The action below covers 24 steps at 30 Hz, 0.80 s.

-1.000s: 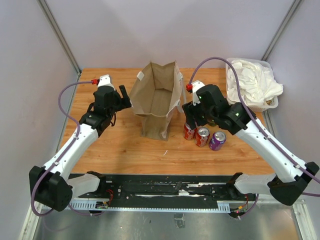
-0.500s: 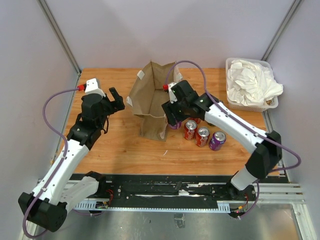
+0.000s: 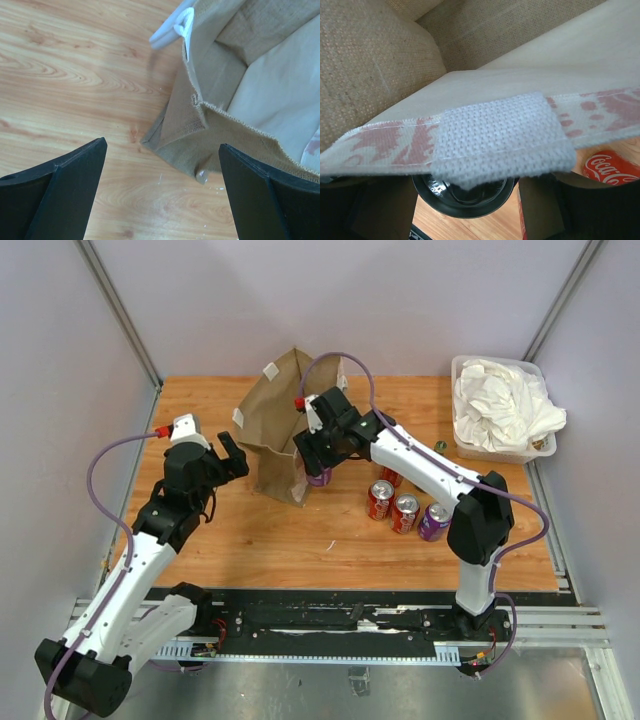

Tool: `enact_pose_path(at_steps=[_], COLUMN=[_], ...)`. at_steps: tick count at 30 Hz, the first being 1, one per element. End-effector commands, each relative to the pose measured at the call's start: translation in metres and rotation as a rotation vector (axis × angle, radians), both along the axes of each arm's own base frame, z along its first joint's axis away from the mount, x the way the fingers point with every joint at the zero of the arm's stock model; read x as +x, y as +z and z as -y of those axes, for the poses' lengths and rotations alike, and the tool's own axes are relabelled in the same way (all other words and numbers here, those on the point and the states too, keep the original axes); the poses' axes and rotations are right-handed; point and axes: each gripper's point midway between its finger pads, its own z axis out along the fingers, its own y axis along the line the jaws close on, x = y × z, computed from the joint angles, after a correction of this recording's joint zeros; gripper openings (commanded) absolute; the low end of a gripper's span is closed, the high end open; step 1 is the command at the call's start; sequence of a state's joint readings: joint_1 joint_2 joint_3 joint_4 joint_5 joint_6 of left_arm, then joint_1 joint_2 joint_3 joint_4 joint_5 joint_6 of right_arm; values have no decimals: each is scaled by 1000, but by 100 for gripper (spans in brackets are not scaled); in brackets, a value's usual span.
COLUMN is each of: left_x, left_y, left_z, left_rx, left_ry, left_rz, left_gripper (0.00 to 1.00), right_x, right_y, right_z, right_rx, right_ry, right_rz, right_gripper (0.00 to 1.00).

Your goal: Take the beverage out of the canvas bag

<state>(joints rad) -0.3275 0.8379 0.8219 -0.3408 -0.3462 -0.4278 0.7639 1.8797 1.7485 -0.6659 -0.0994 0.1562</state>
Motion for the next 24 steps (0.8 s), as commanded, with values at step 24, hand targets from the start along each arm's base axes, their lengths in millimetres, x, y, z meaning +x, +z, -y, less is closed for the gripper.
enact_pose_path(at_steps=[24], left_x=[-14], left_y=[-37], left_z=[12], left_rx=[-79], left_ry=[-49], left_rz=[-69], left_gripper=[100], right_x=[47], right_y=[-31], right_z=[81], right_rx=[-59], right_ry=[-164], right_rz=[182], right_gripper=[1])
